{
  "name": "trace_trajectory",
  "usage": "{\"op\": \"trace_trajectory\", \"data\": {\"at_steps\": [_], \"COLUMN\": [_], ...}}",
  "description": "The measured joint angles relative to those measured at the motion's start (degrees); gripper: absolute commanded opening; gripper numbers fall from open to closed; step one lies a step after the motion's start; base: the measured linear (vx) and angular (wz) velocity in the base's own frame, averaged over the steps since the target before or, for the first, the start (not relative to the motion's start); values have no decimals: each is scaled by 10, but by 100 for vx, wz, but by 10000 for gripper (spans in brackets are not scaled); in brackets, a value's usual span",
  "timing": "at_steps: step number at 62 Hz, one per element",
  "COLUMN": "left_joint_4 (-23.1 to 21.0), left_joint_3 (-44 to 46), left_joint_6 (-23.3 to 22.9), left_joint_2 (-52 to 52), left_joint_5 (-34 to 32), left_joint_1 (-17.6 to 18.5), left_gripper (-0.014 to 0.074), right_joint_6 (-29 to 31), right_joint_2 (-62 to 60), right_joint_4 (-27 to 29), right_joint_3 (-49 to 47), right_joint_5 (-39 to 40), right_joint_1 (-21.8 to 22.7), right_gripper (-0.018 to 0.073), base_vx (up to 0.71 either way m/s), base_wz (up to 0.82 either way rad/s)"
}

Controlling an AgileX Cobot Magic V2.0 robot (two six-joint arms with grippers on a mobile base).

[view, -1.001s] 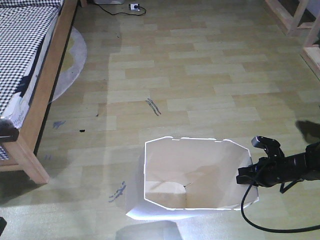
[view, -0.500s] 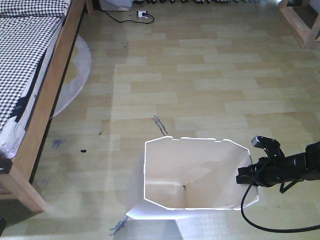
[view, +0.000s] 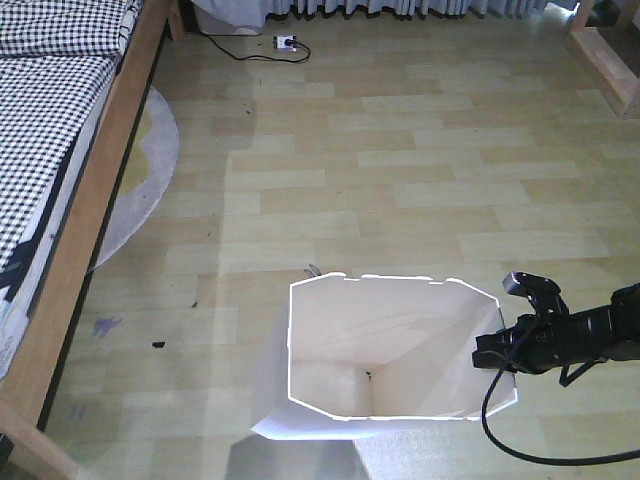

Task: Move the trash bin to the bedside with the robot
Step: 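Carry the bin with the right gripper while driving toward the bedside curtains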

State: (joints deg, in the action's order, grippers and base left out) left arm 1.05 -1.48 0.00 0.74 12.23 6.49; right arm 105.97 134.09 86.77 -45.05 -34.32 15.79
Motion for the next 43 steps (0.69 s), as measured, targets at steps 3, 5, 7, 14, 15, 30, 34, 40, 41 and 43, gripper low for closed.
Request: {"op": "trace_trajectory", "data": {"at_steps": [3, 5, 7, 14, 15, 30, 34, 40, 41, 43], "left_joint_4": [0, 0, 0, 0, 0, 0, 0, 0, 0, 0], "left_joint_3": [0, 0, 0, 0, 0, 0, 0, 0, 0, 0], "left_joint_6": [0, 0, 0, 0, 0, 0, 0, 0, 0, 0], "left_joint_2": [0, 0, 0, 0, 0, 0, 0, 0, 0, 0], "left_joint_5": [0, 0, 0, 0, 0, 0, 0, 0, 0, 0], "left_joint_1": [0, 0, 0, 0, 0, 0, 0, 0, 0, 0], "left_gripper": [-6, -6, -6, -6, -6, -6, -6, -6, -6, -6], "right_joint_6": [0, 0, 0, 0, 0, 0, 0, 0, 0, 0], "right_joint_2": [0, 0, 0, 0, 0, 0, 0, 0, 0, 0], "right_joint_4": [0, 0, 0, 0, 0, 0, 0, 0, 0, 0], "right_joint_3": [0, 0, 0, 0, 0, 0, 0, 0, 0, 0], "right_joint_5": [0, 0, 0, 0, 0, 0, 0, 0, 0, 0], "right_joint_1": [0, 0, 0, 0, 0, 0, 0, 0, 0, 0], "right_gripper": [-5, -5, -5, -5, -5, -5, -5, -5, -5, -5], "base_vx": [28, 28, 28, 27, 27, 25, 25, 26, 26, 26], "base_wz": [-1, -1, -1, -1, -1, 0, 1, 0, 0, 0]}}
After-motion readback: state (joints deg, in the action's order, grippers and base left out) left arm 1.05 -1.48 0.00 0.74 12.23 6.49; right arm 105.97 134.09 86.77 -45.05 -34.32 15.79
